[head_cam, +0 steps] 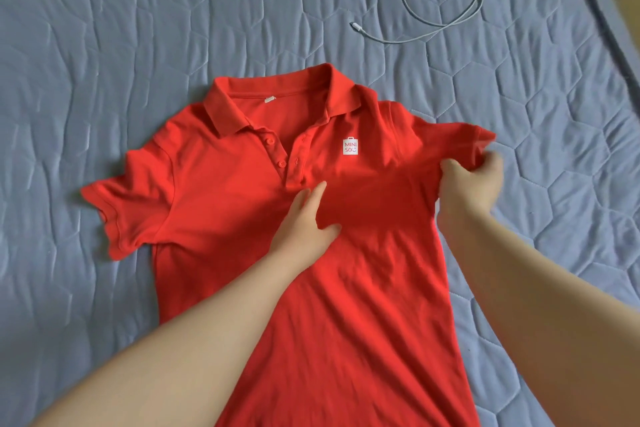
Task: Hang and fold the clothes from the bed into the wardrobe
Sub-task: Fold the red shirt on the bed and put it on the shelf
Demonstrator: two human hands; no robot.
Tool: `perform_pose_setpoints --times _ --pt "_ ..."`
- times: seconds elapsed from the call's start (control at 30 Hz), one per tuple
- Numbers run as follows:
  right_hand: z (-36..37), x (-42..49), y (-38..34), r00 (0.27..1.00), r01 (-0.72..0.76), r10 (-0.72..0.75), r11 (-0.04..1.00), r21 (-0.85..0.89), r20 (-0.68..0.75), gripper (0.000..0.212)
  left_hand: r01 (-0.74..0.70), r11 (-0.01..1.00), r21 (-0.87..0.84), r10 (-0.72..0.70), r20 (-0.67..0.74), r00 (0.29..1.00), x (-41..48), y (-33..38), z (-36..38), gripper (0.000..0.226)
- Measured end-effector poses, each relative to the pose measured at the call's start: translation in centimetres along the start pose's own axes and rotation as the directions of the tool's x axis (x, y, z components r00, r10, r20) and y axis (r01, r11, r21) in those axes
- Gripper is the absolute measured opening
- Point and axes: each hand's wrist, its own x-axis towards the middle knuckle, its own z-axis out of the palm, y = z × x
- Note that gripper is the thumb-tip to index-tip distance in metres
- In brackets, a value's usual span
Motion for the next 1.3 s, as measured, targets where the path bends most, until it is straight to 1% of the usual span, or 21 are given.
perform_pose_setpoints --times 0.03,0.07,0.1,0.17,0.23,0.27,0.43,0.5,0.57,0.67,0.7,0.77,0.87,0.97,1.0,1.03,1.07,1.1,1.17,1.23,1.3 --pt "0.3 -1.0 -0.3 0.964 0.258 -0.245 0.956 -0.138 0.105 0.02 0.016 0.995 -0.102 -0.019 -0.032 0.999 0.0 0.0 -0.3 0.075" --pt "0.7 -2.1 -0.3 0.863 0.489 -0.425 0.84 -0.235 0.274 0.023 0.046 0.978 -0.202 -0.058 -0.056 0.997 0.0 0.0 -0.7 0.074" --pt "0.9 -2.9 0.1 0.739 0.653 -0.496 0.693 -0.305 0.455 0.028 0.089 0.952 -0.292 -0.114 -0.071 0.991 0.0 0.0 -1.2 0.073" --pt "0.9 -3.8 1.5 0.597 0.795 -0.36 0.383 -0.47 0.717 0.039 0.184 0.893 -0.41 -0.237 -0.082 0.968 -0.2 -0.1 -2.1 0.07" --pt "0.9 -4.1 2.9 0.62 0.78 -0.109 0.19 -0.596 0.777 0.051 0.24 0.866 -0.438 -0.312 -0.1 0.945 -0.4 -0.6 -2.9 0.067" --pt "0.9 -4.3 3.2 0.651 0.751 -0.027 0.162 -0.64 0.758 0.057 0.25 0.865 -0.435 -0.328 -0.114 0.938 -0.6 -0.9 -3.2 0.065" --pt "2.0 -6.5 3.3 0.7 0.708 0.016 0.115 -0.697 0.714 0.066 0.291 0.882 -0.372 -0.415 -0.317 0.853 -2.1 -4.6 -5.0 0.035" --pt "2.7 -7.9 3.3 0.672 0.736 -0.004 0.112 -0.668 0.74 0.064 0.358 0.838 -0.411 -0.523 -0.422 0.74 -2.9 -6.6 -5.7 0.025" --pt "3.9 -9.5 3.4 0.645 0.755 0.013 0.143 -0.64 0.764 0.061 0.438 0.745 -0.504 -0.663 -0.485 0.57 -3.7 -8.5 -6.7 0.024" --pt "6.5 -12.6 3.7 0.601 0.771 0.093 0.198 -0.606 0.794 0.062 0.432 0.59 -0.682 -0.806 -0.468 0.362 -4.3 -11.5 -8.9 0.04" --pt "7.5 -13.7 4.0 0.595 0.758 0.128 0.236 -0.607 0.793 0.063 0.353 0.535 -0.768 -0.836 -0.421 0.351 -4.2 -12.3 -9.6 0.044" --pt "9.2 -15.5 4.6 0.593 0.723 0.181 0.308 -0.618 0.785 0.064 0.169 0.374 -0.912 -0.855 -0.268 0.444 -3.9 -13.7 -10.7 0.038" --pt "10.9 -17.4 5.6 0.628 0.642 0.221 0.394 -0.657 0.746 0.062 0.19 0.099 -0.977 -0.833 0.024 0.553 -3.2 -15.2 -12.4 0.027" --pt "11.4 -18.2 6.2 0.663 0.599 0.235 0.403 -0.692 0.711 0.062 0.166 -0.037 -0.985 -0.797 0.129 0.59 -2.7 -16.7 -13.8 0.034" --pt "11.3 -18.2 6.3 0.67 0.592 0.239 0.398 -0.701 0.702 0.062 0.138 0.01 -0.99 -0.817 0.071 0.573 -2.6 -16.9 -13.9 0.039" --pt "11.1 -18.3 6.4 0.679 0.586 0.243 0.39 -0.71 0.693 0.061 0.129 0.159 -0.979 -0.844 -0.067 0.532 -2.7 -17.1 -14.1 0.04" --pt "11.1 -18.4 6.3 0.687 0.579 0.248 0.382 -0.721 0.683 0.061 0.185 0.403 -0.896 -0.84 -0.282 0.464 -2.8 -17.1 -14.3 0.038" --pt "11.0 -18.5 6.3 0.697 0.565 0.253 0.384 -0.731 0.671 0.061 0.253 0.637 -0.728 -0.745 -0.496 0.447 -2.9 -16.7 -14.4 0.035" --pt "11.1 -18.6 5.8 0.713 0.529 0.265 0.405 -0.746 0.649 0.059 0.19 0.914 -0.36 -0.402 -0.732 0.551 -3.2 -15.4 -15.0 0.029" --pt "11.3 -18.7 5.3 0.724 0.485 0.277 0.447 -0.752 0.632 0.058 -0.012 1.0 -0.008 0.003 -0.684 0.73 -2.7 -14.0 -15.0 0.028" --pt "11.1 -18.8 5.0 0.728 0.464 0.282 0.467 -0.753 0.624 0.059 -0.178 0.919 0.352 0.307 -0.356 0.883 -1.9 -12.9 -14.6 0.025"
